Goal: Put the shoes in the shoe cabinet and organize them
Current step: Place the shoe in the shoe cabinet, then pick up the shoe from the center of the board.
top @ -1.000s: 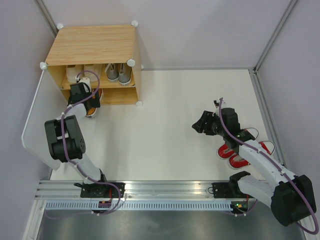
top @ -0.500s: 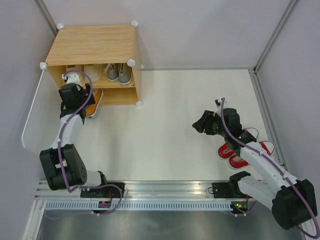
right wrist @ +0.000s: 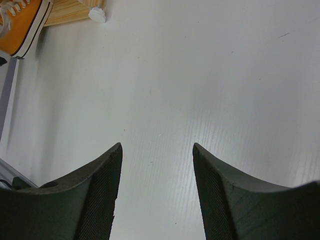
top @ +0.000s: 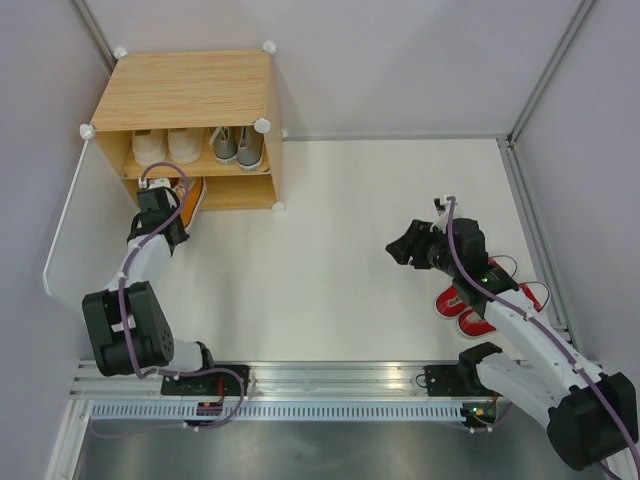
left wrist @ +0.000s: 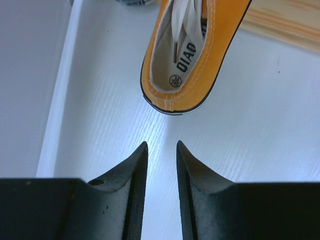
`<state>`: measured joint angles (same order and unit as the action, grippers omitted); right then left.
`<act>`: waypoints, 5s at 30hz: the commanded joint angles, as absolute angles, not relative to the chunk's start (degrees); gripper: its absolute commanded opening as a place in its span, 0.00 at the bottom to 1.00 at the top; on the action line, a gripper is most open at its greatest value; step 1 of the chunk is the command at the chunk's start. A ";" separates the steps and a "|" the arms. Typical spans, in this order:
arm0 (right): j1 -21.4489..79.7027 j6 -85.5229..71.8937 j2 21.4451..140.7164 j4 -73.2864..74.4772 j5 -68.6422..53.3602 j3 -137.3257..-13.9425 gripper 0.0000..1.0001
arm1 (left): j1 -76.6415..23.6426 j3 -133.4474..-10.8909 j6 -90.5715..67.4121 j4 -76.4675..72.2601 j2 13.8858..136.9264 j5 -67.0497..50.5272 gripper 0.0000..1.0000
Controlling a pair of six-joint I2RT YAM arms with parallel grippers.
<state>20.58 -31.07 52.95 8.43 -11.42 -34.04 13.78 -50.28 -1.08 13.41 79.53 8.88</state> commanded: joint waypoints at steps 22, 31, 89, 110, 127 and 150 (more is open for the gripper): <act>22.85 -29.09 54.31 8.96 -7.29 -35.51 0.63 | 13.97 -52.47 7.64 1.32 92.46 4.57 0.28; 22.85 -29.09 56.25 8.88 -7.47 -36.12 0.63 | 13.97 -56.86 8.09 0.18 95.71 2.46 0.28; 18.64 -32.08 55.46 13.44 8.85 -35.07 0.68 | 13.45 -50.01 -17.83 10.89 58.21 -7.52 1.00; 7.92 -42.19 57.92 36.91 37.35 -43.41 0.84 | -19.07 -47.46 -3.69 23.03 40.00 -8.08 1.00; -1.58 -38.06 64.95 24.27 17.32 -33.85 0.63 | -19.60 -45.53 -4.83 21.01 35.95 -13.09 1.00; 4.65 -34.63 52.91 27.42 0.09 -38.23 0.01 | -19.60 -44.65 -4.66 20.74 33.22 -10.64 1.00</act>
